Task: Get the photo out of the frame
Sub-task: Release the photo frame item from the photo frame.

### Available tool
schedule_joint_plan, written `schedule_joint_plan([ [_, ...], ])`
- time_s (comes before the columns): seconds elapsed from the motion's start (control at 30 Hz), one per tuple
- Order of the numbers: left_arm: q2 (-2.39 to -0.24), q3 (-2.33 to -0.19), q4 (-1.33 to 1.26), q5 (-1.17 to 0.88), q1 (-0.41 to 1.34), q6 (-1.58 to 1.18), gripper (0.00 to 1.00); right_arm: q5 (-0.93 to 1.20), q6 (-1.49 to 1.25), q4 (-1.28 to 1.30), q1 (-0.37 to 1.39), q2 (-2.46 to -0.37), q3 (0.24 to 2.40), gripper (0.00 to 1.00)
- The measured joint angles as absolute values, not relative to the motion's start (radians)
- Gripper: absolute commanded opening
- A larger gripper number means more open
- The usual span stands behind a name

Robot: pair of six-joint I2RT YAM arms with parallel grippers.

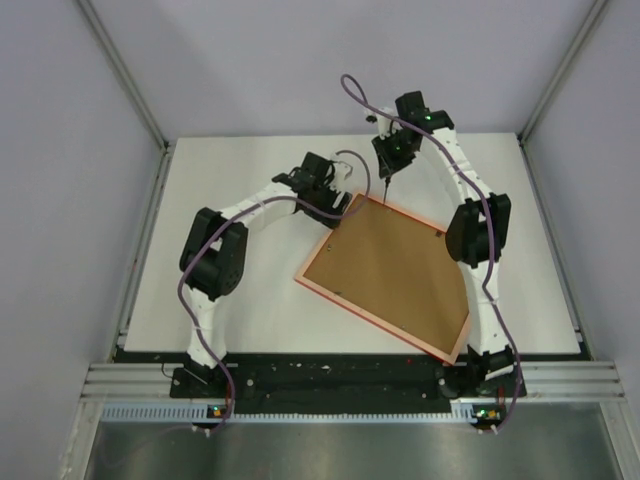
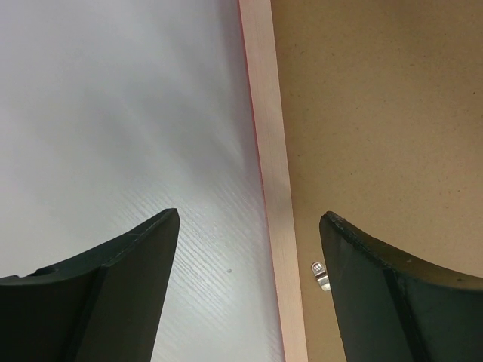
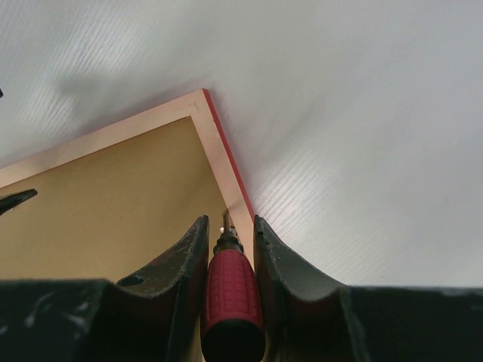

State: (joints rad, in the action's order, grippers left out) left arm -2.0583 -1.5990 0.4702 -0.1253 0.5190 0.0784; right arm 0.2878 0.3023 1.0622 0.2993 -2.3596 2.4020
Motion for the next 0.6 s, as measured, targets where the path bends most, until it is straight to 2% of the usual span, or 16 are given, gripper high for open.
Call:
schedule_joint_plan([
  [0.37,-2.119,-1.6,0.465,-0.076,0.527,0.081,0.77,0.262,0.311,1.042,0.301,-2.36,2.363,0.0],
  [0.6,-2.126,-1.608,0.467,-0.07,0.533,0.081,0.63,0.256,0.313,1.024,0.301,-2.354,2.349,0.0],
])
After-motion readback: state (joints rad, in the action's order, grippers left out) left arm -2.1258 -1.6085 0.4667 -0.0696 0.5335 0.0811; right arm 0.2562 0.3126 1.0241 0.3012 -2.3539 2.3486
